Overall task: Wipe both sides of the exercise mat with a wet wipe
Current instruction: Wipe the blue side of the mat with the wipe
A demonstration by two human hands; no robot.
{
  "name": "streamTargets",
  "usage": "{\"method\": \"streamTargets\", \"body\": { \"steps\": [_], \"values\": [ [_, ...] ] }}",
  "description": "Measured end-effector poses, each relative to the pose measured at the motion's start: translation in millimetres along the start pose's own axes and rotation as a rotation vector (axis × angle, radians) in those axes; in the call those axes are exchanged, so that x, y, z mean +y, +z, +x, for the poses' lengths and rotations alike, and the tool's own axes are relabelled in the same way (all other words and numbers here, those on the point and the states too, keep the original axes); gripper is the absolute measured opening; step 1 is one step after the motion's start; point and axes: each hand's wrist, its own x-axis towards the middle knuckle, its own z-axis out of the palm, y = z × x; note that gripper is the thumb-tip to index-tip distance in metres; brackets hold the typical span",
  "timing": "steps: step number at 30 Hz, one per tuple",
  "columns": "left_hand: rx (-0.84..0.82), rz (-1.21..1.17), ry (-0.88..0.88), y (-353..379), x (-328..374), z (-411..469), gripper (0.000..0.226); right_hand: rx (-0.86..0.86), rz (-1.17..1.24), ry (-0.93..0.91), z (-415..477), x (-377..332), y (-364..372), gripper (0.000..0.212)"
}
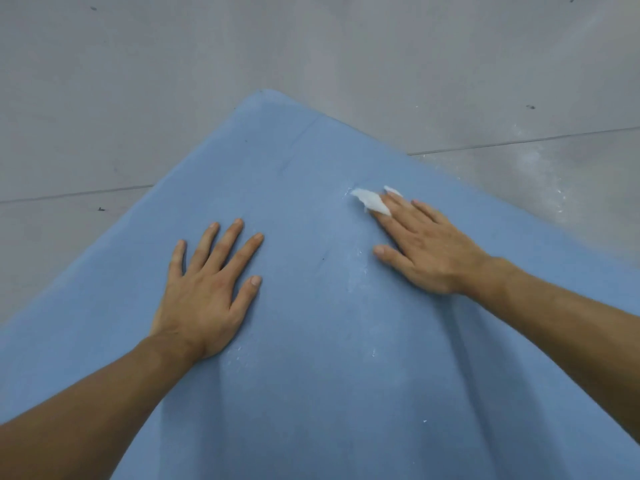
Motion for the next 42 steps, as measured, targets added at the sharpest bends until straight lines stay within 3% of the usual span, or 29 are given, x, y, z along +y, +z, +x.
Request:
{"method": "streamTargets", "body": {
  "steps": [3,8,15,18,21,25,27,31,33,39,42],
  "values": [
    [0.004,-0.005,0.002,0,0,0,0.062,0.015,0.084,0.175,43,20,-10,0.086],
    [0.001,-0.001,-0.007,0,-1,0,0.063,0.037,0.215,0.292,83,18,-10,0.076],
    [0.002,0.006,-0.008,0,-2,0,0.063,-0.004,0.122,-0.185,40,-47,-7,0.075],
    [0.005,0.004,-0.006,0,-1,0,0.063,-0.012,0.035,-0.225,36,-46,-6,0.076],
    [0.005,0.007,-0.007,0,-2,1,0.063,-0.001,0.01,-0.106,59,-31,-11,0.073],
    [0.007,0.006,-0.008,1,-2,0,0.063,0.02,0.193,0.3,100,0,-28,0.073],
    [0.003,0.002,-0.004,0,-2,-1,0.062,0.002,0.204,0.357,111,4,-35,0.075],
    [-0.002,0.012,-0.008,-1,-3,-1,0.062,-0.051,0.203,0.213,112,-19,-23,0.084],
    [-0.002,0.008,-0.007,-1,-3,0,0.062,-0.056,0.157,0.061,97,-31,-14,0.09],
    [0.005,0.006,-0.009,0,-4,0,0.063,-0.091,-0.001,-0.456,13,-67,-1,0.078],
    [0.007,-0.001,-0.009,-1,-2,0,0.063,-0.06,-0.047,-0.454,9,-55,-1,0.074]
  ]
}}
